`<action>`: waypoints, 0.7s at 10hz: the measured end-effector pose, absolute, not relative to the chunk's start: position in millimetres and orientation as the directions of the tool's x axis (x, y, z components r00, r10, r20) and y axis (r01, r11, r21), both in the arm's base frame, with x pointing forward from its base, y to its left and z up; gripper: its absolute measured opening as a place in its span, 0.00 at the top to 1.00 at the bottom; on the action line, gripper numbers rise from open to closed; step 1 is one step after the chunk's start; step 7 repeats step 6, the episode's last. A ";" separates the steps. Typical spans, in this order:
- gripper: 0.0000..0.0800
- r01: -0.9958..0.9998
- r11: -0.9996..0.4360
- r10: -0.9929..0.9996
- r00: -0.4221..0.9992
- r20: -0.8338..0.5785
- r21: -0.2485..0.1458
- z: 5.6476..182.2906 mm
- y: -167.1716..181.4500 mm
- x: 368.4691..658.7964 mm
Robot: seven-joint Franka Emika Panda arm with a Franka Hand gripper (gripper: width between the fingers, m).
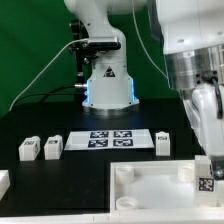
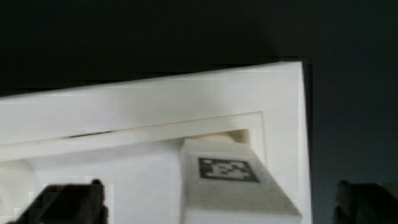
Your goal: Assemble one leg
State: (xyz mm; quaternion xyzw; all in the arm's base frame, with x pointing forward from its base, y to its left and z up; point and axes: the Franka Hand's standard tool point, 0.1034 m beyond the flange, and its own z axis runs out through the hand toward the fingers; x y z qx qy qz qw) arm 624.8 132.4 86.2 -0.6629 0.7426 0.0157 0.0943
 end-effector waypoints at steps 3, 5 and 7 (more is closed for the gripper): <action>0.19 -0.987 0.116 -0.981 -0.097 -0.169 -0.108 97.1 137.1 622.5; 0.19 -0.988 0.115 -0.981 -0.096 -0.169 -0.108 96.7 137.4 622.3; 0.19 -0.988 0.115 -0.981 -0.096 -0.168 -0.107 96.5 137.5 622.2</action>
Offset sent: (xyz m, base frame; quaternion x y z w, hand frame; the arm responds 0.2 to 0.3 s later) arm 0.0000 0.0000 0.0000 0.0000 0.0000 0.0000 1.0000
